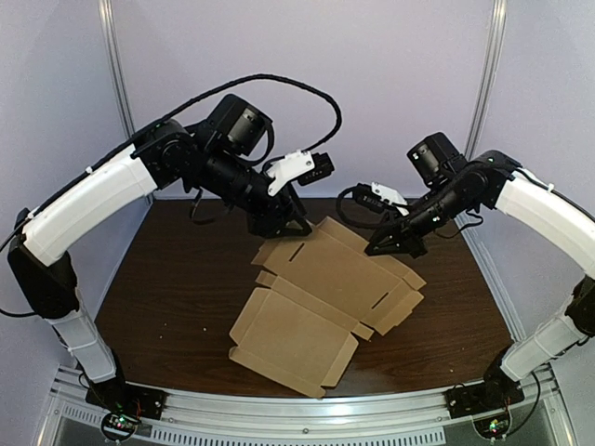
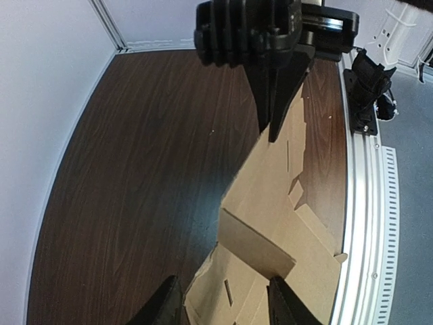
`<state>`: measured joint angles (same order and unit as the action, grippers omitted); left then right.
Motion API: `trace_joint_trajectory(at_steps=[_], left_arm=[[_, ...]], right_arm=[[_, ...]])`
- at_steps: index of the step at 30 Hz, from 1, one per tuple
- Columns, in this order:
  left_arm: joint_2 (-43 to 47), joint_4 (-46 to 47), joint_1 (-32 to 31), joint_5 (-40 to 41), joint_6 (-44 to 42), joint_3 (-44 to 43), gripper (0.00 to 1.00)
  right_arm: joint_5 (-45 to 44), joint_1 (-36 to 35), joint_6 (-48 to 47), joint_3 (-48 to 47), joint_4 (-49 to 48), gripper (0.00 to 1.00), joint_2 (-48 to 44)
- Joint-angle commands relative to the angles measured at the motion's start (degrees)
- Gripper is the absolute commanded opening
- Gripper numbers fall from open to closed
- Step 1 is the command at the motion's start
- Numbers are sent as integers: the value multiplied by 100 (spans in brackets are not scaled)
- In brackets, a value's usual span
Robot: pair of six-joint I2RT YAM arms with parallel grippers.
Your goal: Fold the paper box
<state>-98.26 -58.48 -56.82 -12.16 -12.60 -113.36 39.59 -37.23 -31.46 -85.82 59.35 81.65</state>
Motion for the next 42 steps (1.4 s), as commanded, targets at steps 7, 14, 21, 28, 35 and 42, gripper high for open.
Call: trace_joint_trajectory(at_steps=[7,14,21,28,35,42], left_arm=[[-59,70,28,-441,-177,-161,37],[-186,209,22,-572,-288,-148,32],[-266,332,5,-1097,-292,-85,38],[-370,627,-4,-1229,-213,-59,32],[-570,708,-11,-1508,-186,-180,23],[-588,722,-14,-1652,-140,-191,0]], right_arm=[[-108,-203,-202,-173,376,0,-138],[-39,-249,-235,-171,430,0,-229],[33,-249,-141,-172,392,0,-232],[322,-275,-237,-216,513,0,-234],[461,-329,-308,-211,594,0,-332],[426,-333,-237,-81,508,0,-416]])
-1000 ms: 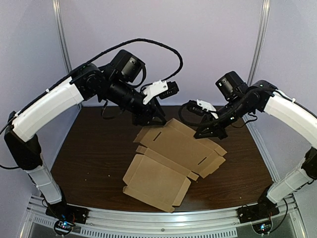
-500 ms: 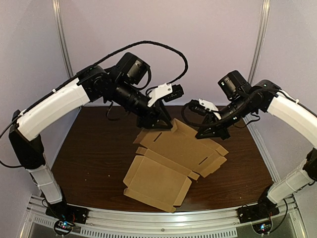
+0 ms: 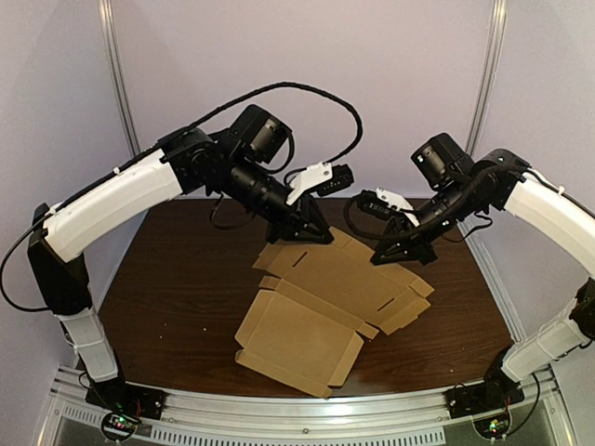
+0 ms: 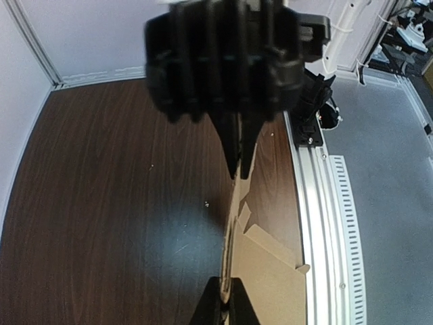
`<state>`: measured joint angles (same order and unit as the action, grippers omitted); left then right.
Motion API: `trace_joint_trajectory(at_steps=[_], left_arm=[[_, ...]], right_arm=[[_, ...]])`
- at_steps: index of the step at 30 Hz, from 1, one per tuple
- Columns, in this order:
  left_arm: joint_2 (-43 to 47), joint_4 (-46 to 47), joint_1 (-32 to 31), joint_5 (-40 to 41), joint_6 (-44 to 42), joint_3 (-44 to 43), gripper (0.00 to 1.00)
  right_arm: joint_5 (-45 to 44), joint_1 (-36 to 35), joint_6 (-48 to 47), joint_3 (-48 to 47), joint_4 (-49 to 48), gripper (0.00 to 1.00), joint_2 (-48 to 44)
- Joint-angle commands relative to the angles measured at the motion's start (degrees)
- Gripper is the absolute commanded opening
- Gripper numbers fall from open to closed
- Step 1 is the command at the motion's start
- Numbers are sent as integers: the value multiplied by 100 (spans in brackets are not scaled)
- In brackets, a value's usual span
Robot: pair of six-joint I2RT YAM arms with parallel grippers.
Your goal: Fold the paper box
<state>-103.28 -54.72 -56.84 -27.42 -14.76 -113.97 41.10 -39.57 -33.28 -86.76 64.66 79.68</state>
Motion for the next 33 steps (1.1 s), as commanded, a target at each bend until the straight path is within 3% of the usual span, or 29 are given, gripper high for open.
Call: trace_joint_trajectory(at_steps=[1,6,12,24,33], left_arm=[[-53,360,-7,-131,93,-91,0],[311,577,2,-3,194,328,0],[924,1102,10,-75,435,904,0],[1408,1424,10,51,581,1511,0],[1487,1526,20,421,624,1640,0]], right_arm=[[269,-95,-22,51,-45,0,-255],[557,350,85,133,103,9,-549],[1179,1686,127,588,-121,24,-1056],[843,2221,22,1121,-358,25,-1320],[895,2221,-890,1341,411,27,-1538]])
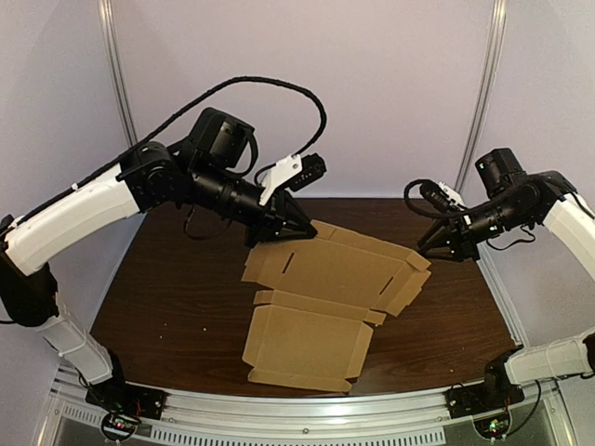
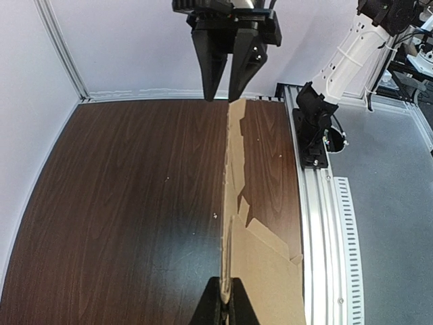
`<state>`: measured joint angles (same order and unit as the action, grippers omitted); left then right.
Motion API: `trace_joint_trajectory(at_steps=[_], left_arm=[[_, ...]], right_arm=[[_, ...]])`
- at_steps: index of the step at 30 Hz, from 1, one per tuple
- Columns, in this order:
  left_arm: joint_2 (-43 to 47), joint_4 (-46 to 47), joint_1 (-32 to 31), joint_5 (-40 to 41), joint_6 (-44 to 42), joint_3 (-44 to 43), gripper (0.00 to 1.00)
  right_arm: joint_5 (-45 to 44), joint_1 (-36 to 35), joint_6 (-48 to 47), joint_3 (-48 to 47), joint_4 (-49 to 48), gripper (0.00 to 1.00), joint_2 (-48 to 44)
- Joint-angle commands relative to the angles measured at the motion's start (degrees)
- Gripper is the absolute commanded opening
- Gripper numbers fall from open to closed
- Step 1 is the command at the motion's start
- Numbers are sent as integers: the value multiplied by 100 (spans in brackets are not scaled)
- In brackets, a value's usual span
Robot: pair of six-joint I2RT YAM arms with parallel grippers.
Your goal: Fold the paper box
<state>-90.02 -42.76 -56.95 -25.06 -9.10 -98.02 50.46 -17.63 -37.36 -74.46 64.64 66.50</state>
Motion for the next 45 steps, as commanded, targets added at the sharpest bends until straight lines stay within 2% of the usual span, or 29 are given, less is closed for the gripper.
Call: trace_joint_trajectory(at_steps=[1,10,19,24,32,34,37,40,43,45], left_arm=[[153,343,32,176,58,47,0],[84,425,26,57,119,11,0],[49,319,30,-207,95,-37,0],[50,310,26,-291,93,-33,0],[55,319,33,-352,36,11,0],[55,329,26,-369,24,14,0],[48,321,27,-385,14,11,0],[47,306,26,-369,1,11,0],[35,306,39,-297,5,13,0],[28,312,45,-208,15,20,0]], right_arm=[[-69,23,-511,135,430,28,-253],[148,-20,-473,99,347,31,-199],[181,-117,216,126,-665,35,-137],[91,-395,104,33,-549,38,18],[-56,-735,0,117,-538,38,6],[-121,-810,-28,116,-523,36,7],[-168,-858,-59,108,-518,28,23],[-144,-873,-60,85,-519,17,38],[-142,-890,-73,73,-515,2,37],[-158,-891,-95,76,-513,0,7]])
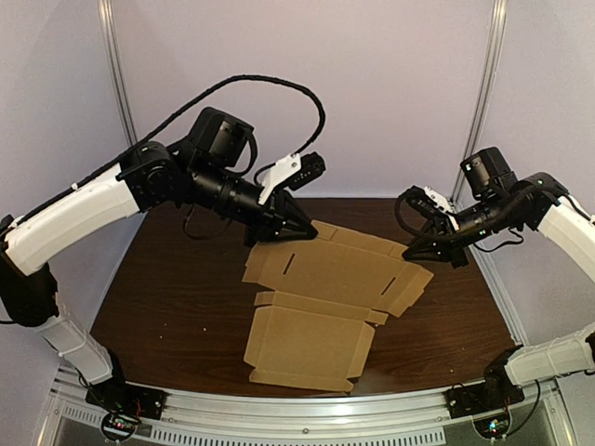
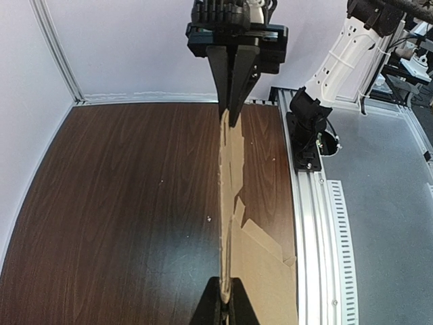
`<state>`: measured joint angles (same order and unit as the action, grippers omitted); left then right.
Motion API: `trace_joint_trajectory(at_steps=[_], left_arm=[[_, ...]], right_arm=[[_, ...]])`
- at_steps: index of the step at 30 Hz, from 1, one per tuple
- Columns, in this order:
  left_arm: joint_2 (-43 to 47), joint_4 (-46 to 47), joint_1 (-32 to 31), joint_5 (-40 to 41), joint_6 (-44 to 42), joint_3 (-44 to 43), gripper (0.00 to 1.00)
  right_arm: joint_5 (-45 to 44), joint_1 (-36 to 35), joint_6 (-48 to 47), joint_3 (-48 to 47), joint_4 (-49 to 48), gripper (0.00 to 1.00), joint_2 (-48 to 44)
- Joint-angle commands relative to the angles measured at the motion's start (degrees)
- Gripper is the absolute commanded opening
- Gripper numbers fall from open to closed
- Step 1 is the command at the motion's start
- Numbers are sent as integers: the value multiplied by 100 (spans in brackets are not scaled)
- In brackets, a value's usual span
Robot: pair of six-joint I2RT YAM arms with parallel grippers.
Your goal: Fold the paper box
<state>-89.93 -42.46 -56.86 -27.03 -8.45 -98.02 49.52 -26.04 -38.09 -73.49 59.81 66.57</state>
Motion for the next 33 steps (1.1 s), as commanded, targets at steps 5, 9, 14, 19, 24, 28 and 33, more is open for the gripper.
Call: trace_joint_trajectory(at_steps=[5,9,14,19,24,28,33], left_arm=[[0,299,65,279,-33,39,0],[-16,301,71,403,-43,45,0],[2,303,100,661,-51,71,5],[165,288,148,1341,-69,196,32],[900,625,207,2246,159,906,54],[1630,1203,212,3066,582,1949,62],[2171,1929,212,3049,1010,3126,68]], right_arm=[[-126,-43,76,-28,-81,0,-19],[-79,-55,68,-55,-42,0,73],[-56,-52,99,-98,-66,0,85],[-178,-42,75,-107,-13,0,117],[-265,-44,181,-61,-40,0,193],[-231,-41,285,-52,-77,0,286],[-117,-35,540,-75,-210,0,296]])
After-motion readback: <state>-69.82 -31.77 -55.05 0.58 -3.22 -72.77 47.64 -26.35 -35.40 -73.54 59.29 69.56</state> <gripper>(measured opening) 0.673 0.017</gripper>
